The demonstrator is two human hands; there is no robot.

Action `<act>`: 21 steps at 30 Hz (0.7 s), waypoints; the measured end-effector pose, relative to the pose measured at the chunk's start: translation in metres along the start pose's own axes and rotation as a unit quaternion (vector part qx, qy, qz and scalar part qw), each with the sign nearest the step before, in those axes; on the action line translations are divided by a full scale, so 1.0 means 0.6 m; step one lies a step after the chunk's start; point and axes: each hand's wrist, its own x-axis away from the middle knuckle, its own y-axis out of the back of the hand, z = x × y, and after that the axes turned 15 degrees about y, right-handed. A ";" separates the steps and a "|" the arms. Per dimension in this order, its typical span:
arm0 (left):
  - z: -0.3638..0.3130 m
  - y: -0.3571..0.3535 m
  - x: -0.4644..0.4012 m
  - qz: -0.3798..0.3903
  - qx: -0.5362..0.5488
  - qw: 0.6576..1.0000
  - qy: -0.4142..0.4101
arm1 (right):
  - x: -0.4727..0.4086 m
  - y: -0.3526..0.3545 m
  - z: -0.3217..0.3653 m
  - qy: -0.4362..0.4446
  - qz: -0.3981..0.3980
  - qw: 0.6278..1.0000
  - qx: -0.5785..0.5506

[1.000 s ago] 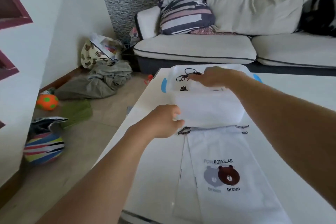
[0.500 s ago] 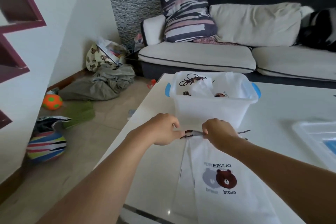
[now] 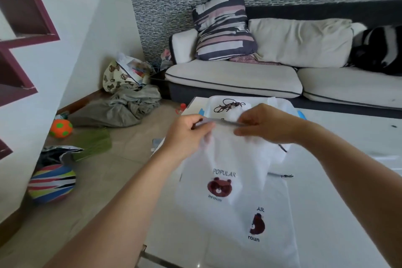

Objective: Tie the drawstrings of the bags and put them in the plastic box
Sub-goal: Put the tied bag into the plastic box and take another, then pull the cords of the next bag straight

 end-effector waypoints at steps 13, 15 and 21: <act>-0.032 0.032 0.013 -0.134 0.039 0.990 -0.028 | 0.037 0.014 0.000 -0.134 -0.335 0.847 -0.390; -0.034 0.032 0.013 -0.146 0.092 0.985 0.029 | 0.031 0.005 -0.003 -0.143 -0.362 0.776 -0.496; -0.070 0.049 0.017 0.034 0.529 0.836 0.143 | 0.017 0.010 -0.009 -0.088 -0.421 0.584 -0.689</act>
